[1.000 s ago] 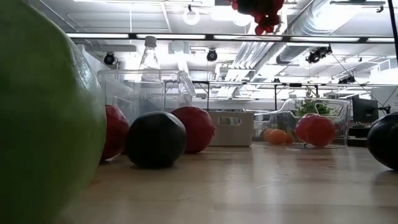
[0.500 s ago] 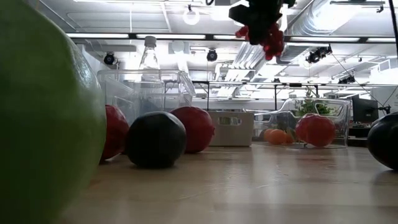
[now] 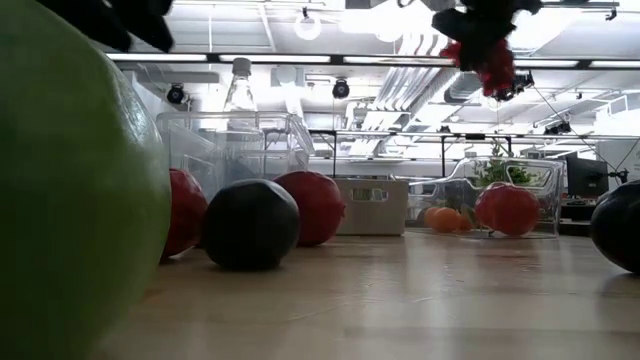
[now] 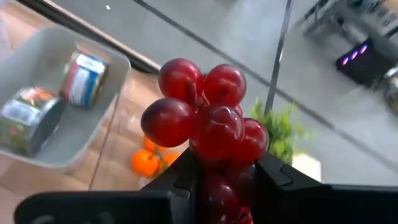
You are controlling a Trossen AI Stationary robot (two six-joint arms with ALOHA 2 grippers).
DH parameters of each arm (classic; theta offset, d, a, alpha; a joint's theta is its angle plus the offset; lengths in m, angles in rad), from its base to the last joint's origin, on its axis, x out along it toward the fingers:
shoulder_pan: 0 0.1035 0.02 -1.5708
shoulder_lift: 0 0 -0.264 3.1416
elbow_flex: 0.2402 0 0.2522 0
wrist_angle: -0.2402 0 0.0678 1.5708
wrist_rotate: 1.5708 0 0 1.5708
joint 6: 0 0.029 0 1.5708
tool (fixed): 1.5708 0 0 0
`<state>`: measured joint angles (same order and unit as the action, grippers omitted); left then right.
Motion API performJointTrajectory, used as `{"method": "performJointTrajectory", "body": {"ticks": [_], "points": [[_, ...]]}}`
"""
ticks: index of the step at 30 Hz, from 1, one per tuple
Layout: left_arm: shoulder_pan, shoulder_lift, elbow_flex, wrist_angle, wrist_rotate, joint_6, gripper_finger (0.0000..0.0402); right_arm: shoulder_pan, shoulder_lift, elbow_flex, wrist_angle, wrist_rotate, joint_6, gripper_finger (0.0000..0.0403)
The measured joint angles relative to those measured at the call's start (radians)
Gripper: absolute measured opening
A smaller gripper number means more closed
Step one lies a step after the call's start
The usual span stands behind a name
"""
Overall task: Pick & Place Food Item
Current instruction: Put the grapes into the right transparent bin
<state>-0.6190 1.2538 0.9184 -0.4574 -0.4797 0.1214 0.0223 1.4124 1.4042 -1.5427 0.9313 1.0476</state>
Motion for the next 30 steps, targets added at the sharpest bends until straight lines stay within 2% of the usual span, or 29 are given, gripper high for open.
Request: {"method": "performJointTrajectory", "body": {"ticks": [4, 6, 8, 11, 13, 15, 17, 19, 26, 30], "points": [[0.061, -0.076, 0.0, 0.001, 0.047, 0.052, 0.0153, 0.063, -0.065, -0.125, 0.076, -0.038, 0.049, 0.0074], [0.092, -0.136, 0.0, 0.0, 0.074, 0.062, 0.0153, 0.097, -0.074, -0.163, 0.129, -0.02, 0.051, 0.0074], [0.117, -0.201, 0.0, -0.001, 0.132, 0.062, 0.0153, 0.125, -0.079, -0.187, 0.195, 0.046, 0.051, 0.0074], [0.151, -0.293, -0.005, -0.011, 0.268, 0.064, 0.0153, 0.123, -0.082, -0.222, 0.349, 0.213, 0.035, 0.0074], [0.17, -0.342, -0.024, -0.012, 0.357, 0.049, 0.0153, 0.092, -0.077, -0.247, 0.458, 0.259, -0.051, 0.0074], [0.194, -0.377, -0.048, -0.017, 0.422, 0.017, 0.0153, 0.046, -0.069, -0.266, 0.548, 0.202, -0.158, 0.0074], [0.222, -0.4, -0.069, -0.016, 0.433, 0.008, 0.0153, -0.019, -0.066, -0.273, 0.587, 0.087, -0.241, 0.0074], [0.249, -0.415, -0.088, -0.018, 0.428, 0.005, 0.0153, -0.078, -0.067, -0.271, 0.606, 0.028, -0.29, 0.0074], [0.334, -0.409, -0.092, -0.016, 0.445, 0.039, 0.0153, -0.19, -0.068, -0.271, 0.62, 0.006, -0.359, 0.0074], [0.365, -0.403, -0.092, -0.066, 0.604, 0.114, 0.0153, -0.225, -0.068, -0.271, 0.703, -0.039, -0.459, 0.0074]]}}
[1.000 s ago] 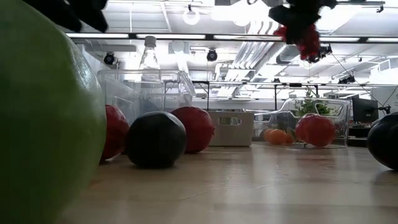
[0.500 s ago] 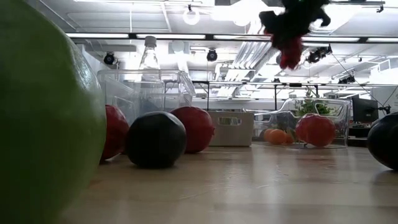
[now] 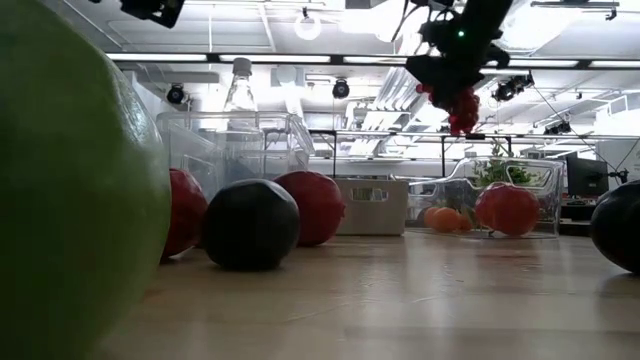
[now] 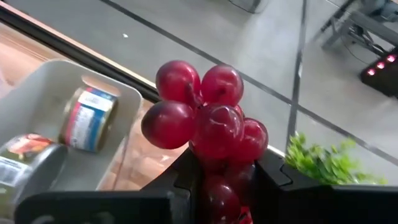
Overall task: Pick & Place Food Item
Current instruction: Put the grapes into the right transparent bin
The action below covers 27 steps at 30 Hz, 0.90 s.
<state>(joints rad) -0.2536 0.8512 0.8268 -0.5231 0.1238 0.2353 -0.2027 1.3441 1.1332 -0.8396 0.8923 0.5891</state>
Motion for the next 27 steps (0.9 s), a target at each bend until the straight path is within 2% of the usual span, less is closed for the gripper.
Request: {"method": "performJointTrajectory", "body": {"ticks": [3, 8, 17, 27], "points": [[0.012, 0.001, -0.001, -0.013, 0.083, 0.035, 0.0153, -0.025, 0.0, 0.0, 0.102, -0.016, -0.092, 0.0074], [0.036, -0.002, 0.0, -0.013, 0.081, -0.003, 0.0153, -0.09, 0.0, 0.0, 0.205, -0.096, -0.196, 0.0074], [0.042, -0.002, 0.0, -0.012, 0.081, 0.0, 0.0153, -0.202, 0.0, 0.0, 0.234, -0.192, -0.221, 0.0074], [0.042, -0.002, 0.0, -0.007, 0.082, 0.011, 0.0153, -0.258, 0.005, -0.004, 0.242, -0.269, -0.229, 0.0074]]}}
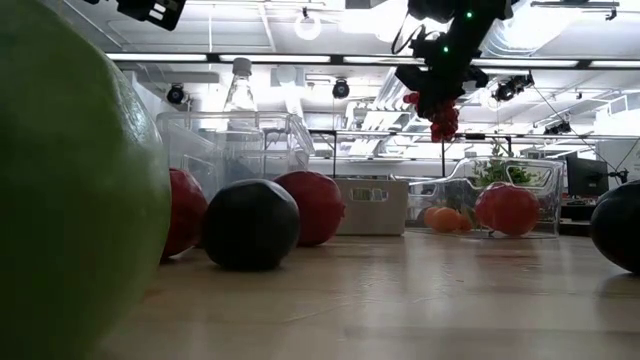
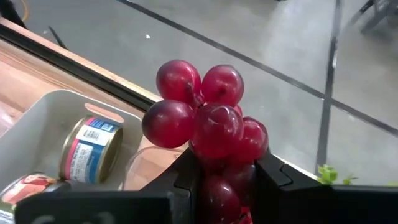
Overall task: Pick & Place Food Item
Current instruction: Put the grapes into the right transparent bin
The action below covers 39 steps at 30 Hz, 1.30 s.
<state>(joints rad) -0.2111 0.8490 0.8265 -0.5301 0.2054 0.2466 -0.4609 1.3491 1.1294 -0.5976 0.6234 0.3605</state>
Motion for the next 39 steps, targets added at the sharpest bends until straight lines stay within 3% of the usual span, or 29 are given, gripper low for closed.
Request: {"method": "performJointTrajectory", "body": {"ticks": [13, 27, 32, 39], "points": [[0.0, 0.0, 0.0, -0.002, 0.0, -0.009, 0.0153, -0.005, 0.001, -0.084, 0.143, -0.058, -0.054, 0.0074], [0.0, 0.0, 0.0, -0.012, 0.0, -0.011, 0.0153, 0.025, 0.001, -0.084, 0.034, -0.167, 0.059, 0.0081], [0.0, 0.0, 0.0, -0.013, 0.0, -0.018, 0.0153, 0.044, 0.001, -0.084, 0.025, -0.167, 0.063, 0.0121], [0.0, 0.0, 0.0, -0.016, 0.0, -0.016, 0.0153, 0.07, 0.001, -0.084, 0.026, -0.153, 0.054, 0.0222]]}}
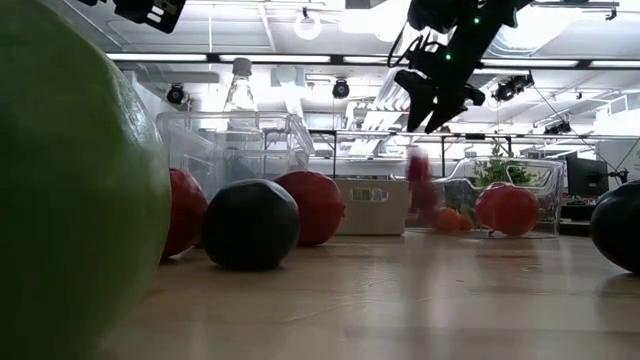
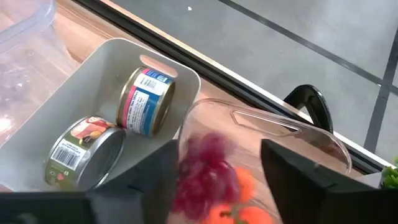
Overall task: Pick & Place Food Item
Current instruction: Put the grapes into the right transparent bin, then put the green canned tuna into the white bin
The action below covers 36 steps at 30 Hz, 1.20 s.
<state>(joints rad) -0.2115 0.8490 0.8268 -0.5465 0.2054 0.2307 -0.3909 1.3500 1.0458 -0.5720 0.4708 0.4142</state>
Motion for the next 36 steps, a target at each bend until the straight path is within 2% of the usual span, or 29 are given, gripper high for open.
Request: {"method": "performJointTrajectory", "body": {"ticks": [5, 10, 15, 18, 24, 32, 36], "points": [[0.0, 0.0, 0.0, -0.004, 0.0, 0.0, 0.0153, 0.015, 0.0, 0.0, 0.0, 0.001, -0.006, 0.0285], [0.0, 0.0, 0.0, -0.009, 0.0, 0.001, 0.0153, 0.015, 0.0, 0.0, 0.002, -0.001, -0.017, 0.0315], [0.0, 0.0, 0.0, -0.009, 0.0, 0.0, 0.0153, 0.028, 0.0, 0.0, 0.008, 0.001, -0.026, 0.0317], [0.0, 0.0, 0.0, -0.009, 0.0, 0.0, 0.0153, 0.07, 0.0, 0.0, 0.031, 0.002, -0.084, 0.0314], [0.0, 0.0, 0.0, -0.008, 0.0, 0.0, 0.0153, 0.195, 0.0, 0.0, 0.141, 0.002, -0.157, 0.0314], [0.0, 0.0, 0.0, -0.006, 0.0, -0.003, 0.0153, 0.378, 0.0, 0.0, 0.218, 0.001, -0.115, 0.0311], [0.0, 0.0, 0.0, -0.006, 0.0, 0.041, 0.0153, 0.475, 0.028, 0.0, 0.323, 0.003, -0.116, 0.0311]]}}
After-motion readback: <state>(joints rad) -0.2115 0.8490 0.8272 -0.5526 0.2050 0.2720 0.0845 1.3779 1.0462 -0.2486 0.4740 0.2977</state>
